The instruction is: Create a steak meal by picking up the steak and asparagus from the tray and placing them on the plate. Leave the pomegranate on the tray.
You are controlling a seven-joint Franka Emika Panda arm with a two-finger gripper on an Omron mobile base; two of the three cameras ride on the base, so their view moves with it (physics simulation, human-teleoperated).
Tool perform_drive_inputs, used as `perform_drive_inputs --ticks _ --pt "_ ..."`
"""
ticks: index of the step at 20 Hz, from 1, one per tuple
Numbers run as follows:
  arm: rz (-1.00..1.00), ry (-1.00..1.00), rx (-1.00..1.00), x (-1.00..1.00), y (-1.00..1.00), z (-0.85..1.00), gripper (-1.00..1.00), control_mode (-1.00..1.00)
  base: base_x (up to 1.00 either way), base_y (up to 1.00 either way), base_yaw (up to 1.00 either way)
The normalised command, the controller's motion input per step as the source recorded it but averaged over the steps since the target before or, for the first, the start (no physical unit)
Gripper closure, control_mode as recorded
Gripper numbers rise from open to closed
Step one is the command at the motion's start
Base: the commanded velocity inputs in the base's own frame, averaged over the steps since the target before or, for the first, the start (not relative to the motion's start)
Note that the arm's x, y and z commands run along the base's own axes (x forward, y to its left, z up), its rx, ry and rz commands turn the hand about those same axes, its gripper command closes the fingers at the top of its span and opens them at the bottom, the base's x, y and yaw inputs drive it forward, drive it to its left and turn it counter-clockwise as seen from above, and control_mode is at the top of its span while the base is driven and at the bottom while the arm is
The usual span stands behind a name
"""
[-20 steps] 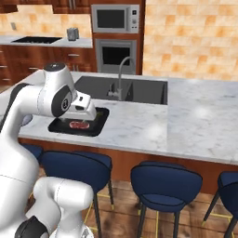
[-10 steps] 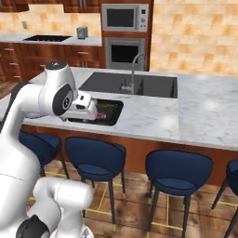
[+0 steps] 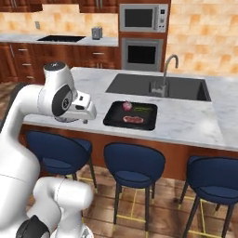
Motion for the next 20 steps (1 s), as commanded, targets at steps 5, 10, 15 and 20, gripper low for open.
perform_drive_inputs --ticks 5,10,15,20 --pt "0.0 0.0 0.0 0.0 0.0 0.0 -1.0 1.0 0.37 0.38 0.0" --pt "0.0 0.0 0.0 0.0 0.0 0.0 -1.0 1.0 0.65 0.17 0.0" --pt "0.0 0.0 0.0 0.0 0.0 0.0 -1.0 1.0 0.77 0.15 -0.01" --pt "0.0 0.0 0.0 0.0 0.0 0.0 -1.0 1.0 0.83 0.18 -0.01"
